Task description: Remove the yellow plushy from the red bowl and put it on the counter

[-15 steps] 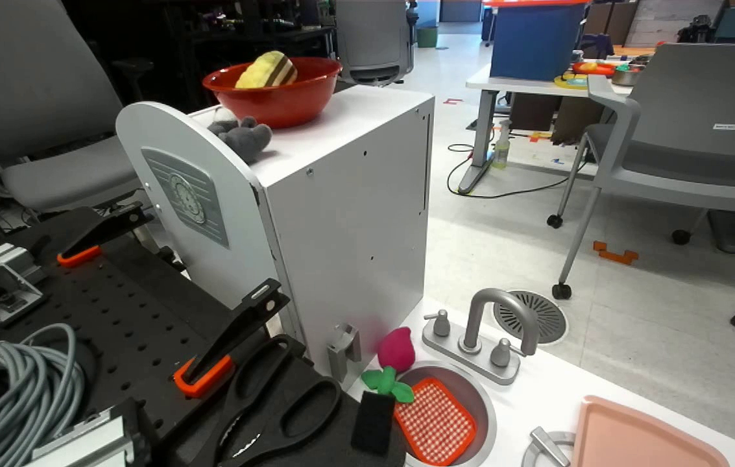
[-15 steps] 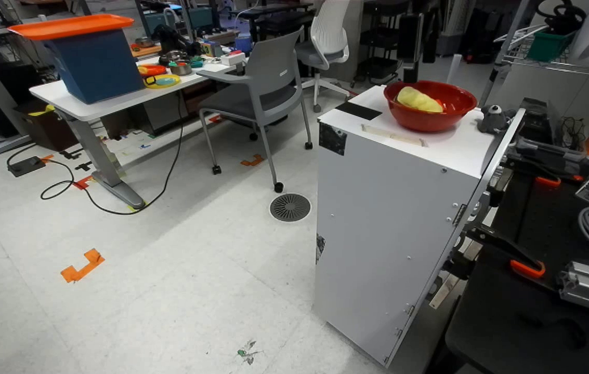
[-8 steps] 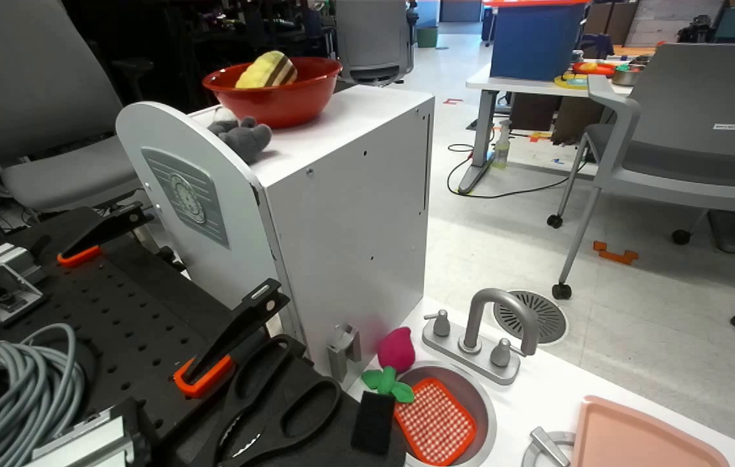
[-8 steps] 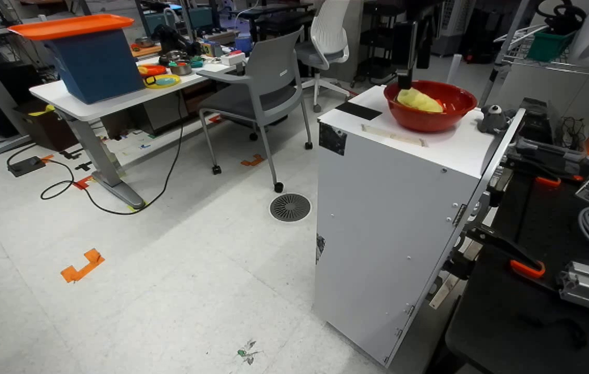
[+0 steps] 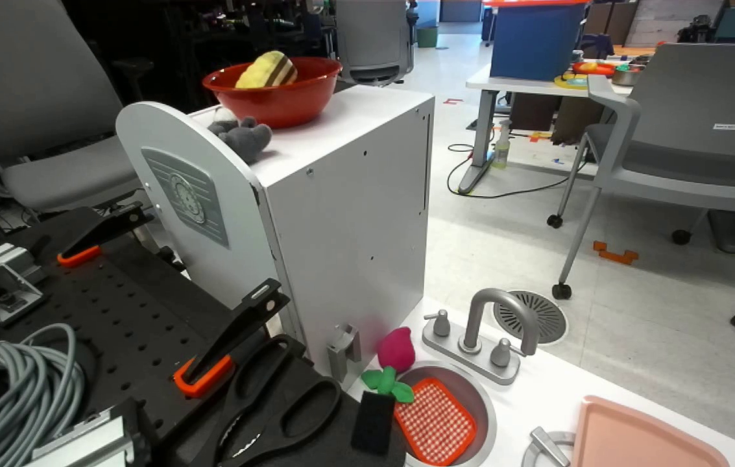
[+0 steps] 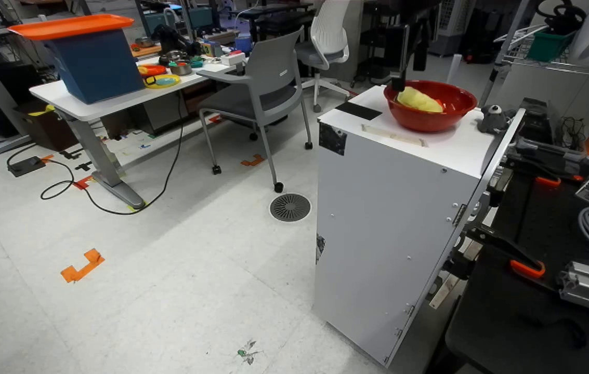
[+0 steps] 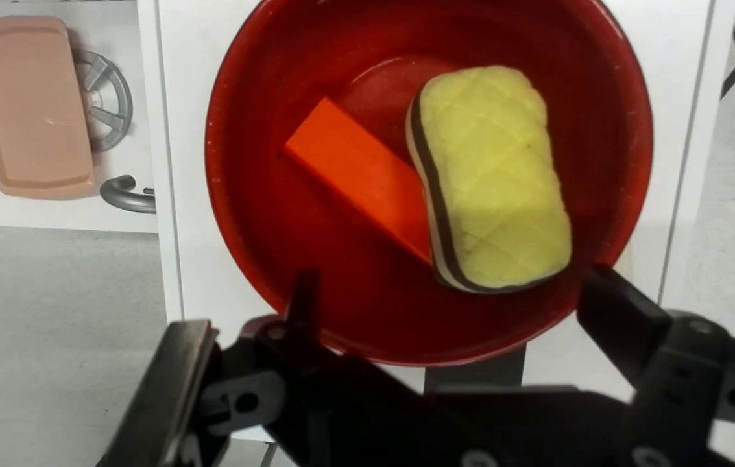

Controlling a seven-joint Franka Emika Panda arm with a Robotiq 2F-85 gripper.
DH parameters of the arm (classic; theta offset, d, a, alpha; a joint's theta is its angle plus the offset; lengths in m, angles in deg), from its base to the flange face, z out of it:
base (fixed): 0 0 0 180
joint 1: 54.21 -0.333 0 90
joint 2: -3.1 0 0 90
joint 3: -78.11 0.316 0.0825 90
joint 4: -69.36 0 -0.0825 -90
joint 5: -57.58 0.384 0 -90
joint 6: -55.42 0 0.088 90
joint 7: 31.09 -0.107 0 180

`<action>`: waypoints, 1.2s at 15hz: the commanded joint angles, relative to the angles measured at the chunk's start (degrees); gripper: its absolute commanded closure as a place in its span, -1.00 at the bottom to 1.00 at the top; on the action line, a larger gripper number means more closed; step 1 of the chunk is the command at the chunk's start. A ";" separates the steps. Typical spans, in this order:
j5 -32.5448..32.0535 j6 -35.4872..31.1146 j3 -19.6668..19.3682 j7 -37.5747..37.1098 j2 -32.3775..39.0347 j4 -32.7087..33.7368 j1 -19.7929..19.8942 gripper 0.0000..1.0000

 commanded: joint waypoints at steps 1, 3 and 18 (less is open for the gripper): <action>0.87 -1.78 -0.34 -5.94 1.20 1.37 -0.80 -1.00; 0.73 -1.73 -0.36 -7.56 1.42 1.57 -0.98 -1.00; -0.89 -3.55 0.03 -6.56 0.69 0.09 -2.08 -1.00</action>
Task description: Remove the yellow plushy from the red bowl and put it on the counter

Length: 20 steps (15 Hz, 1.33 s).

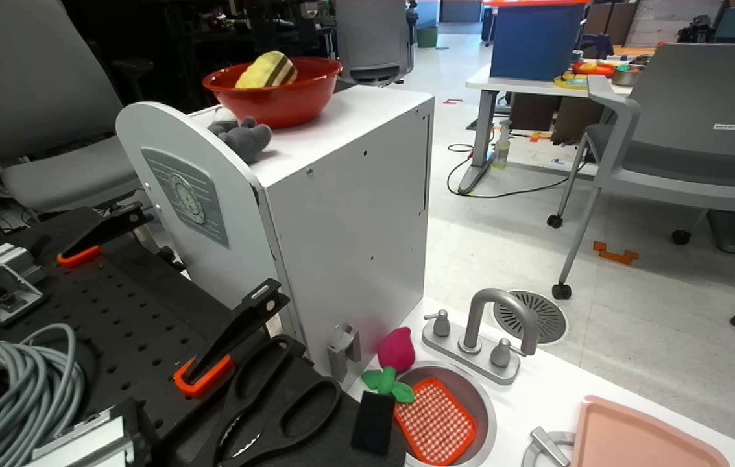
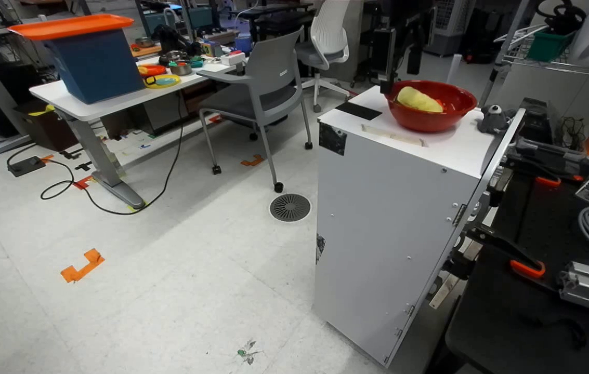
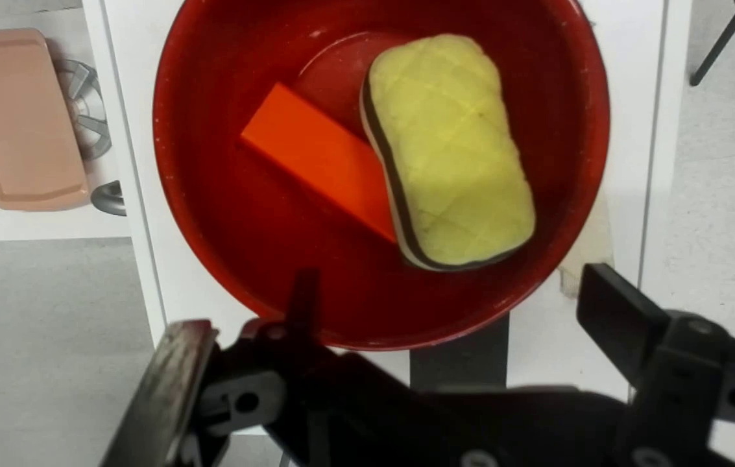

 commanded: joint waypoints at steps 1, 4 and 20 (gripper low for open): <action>-1.15 -2.00 -0.06 -1.37 -0.34 -0.54 -1.25 -1.00; -0.61 -2.45 -0.01 -1.26 -0.47 -0.65 -1.49 -1.00; 0.46 -0.89 -0.24 -1.33 -0.76 -1.20 -1.18 -1.00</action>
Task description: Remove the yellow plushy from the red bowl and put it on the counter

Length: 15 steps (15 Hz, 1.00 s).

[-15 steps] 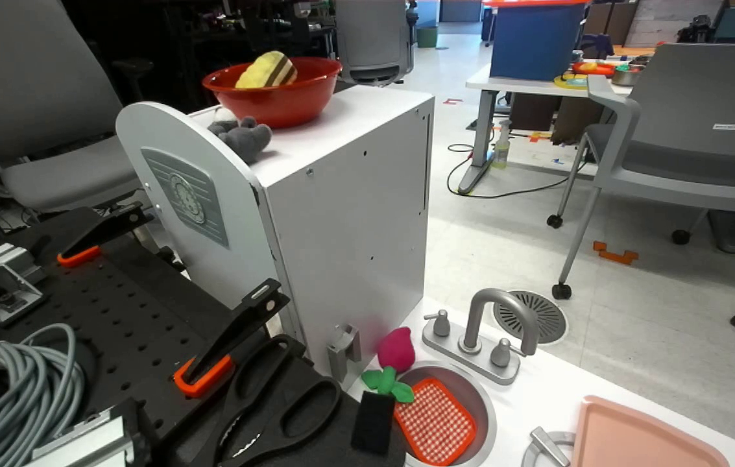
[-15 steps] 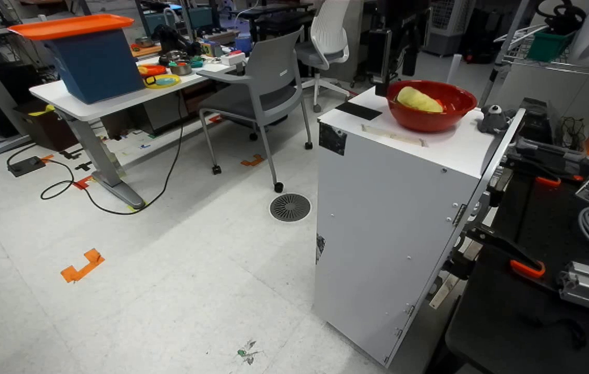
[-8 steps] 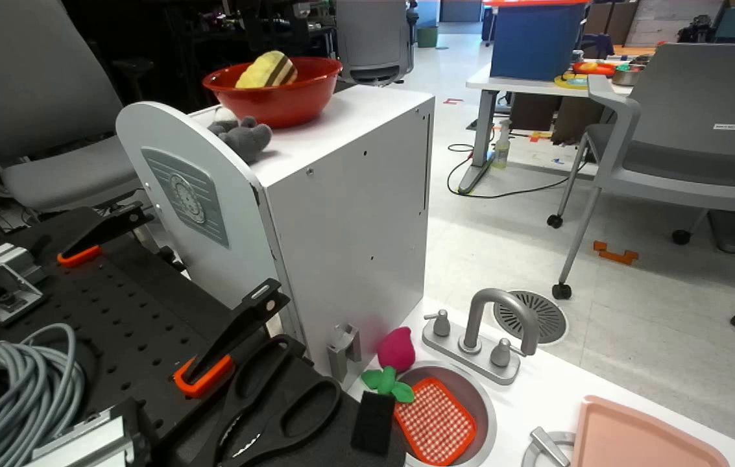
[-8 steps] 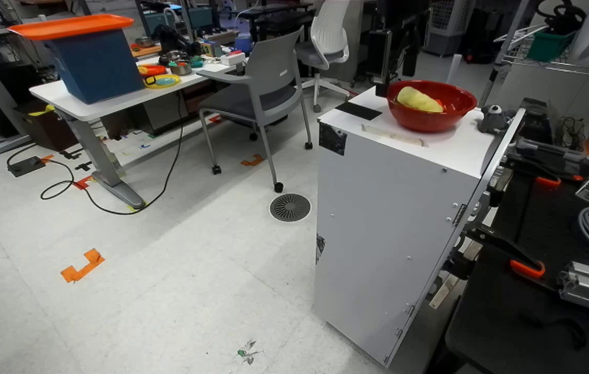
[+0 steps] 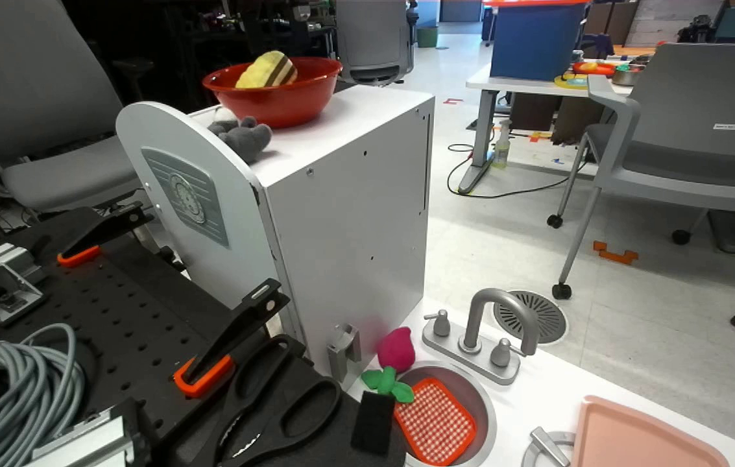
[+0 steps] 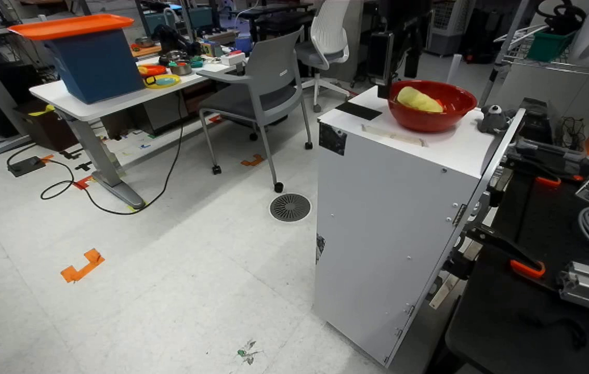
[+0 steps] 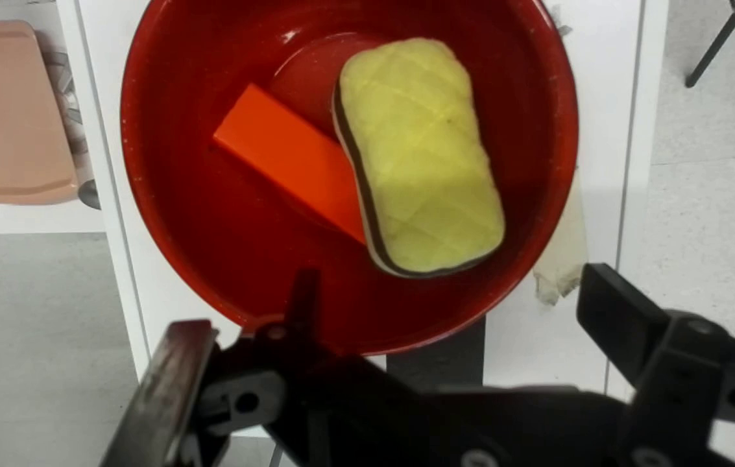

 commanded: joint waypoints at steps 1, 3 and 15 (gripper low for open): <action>0.91 0.29 0.00 -0.78 -0.60 -0.43 0.03 -1.00; 1.11 0.39 0.10 -0.95 -0.37 -0.27 -0.08 -1.00; 0.62 0.21 0.39 -4.27 -1.11 -1.41 -1.31 -1.00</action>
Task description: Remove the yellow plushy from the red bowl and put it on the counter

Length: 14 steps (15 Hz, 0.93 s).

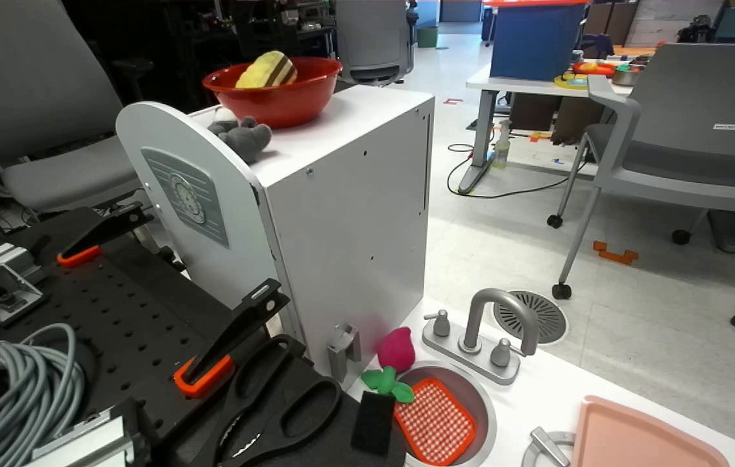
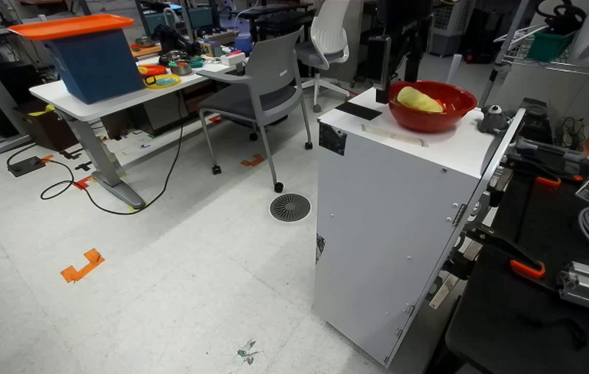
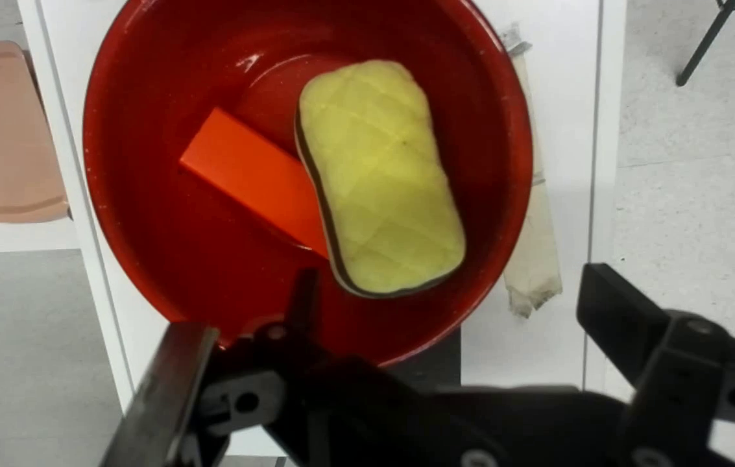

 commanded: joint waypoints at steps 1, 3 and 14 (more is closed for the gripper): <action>0.18 -0.02 -0.02 -1.87 -1.17 -1.09 -0.46 -1.00; 0.16 0.00 -0.03 -2.13 -1.26 -1.22 -0.47 -1.00; -0.08 0.08 -0.13 -3.76 -1.37 -1.43 -0.60 -0.72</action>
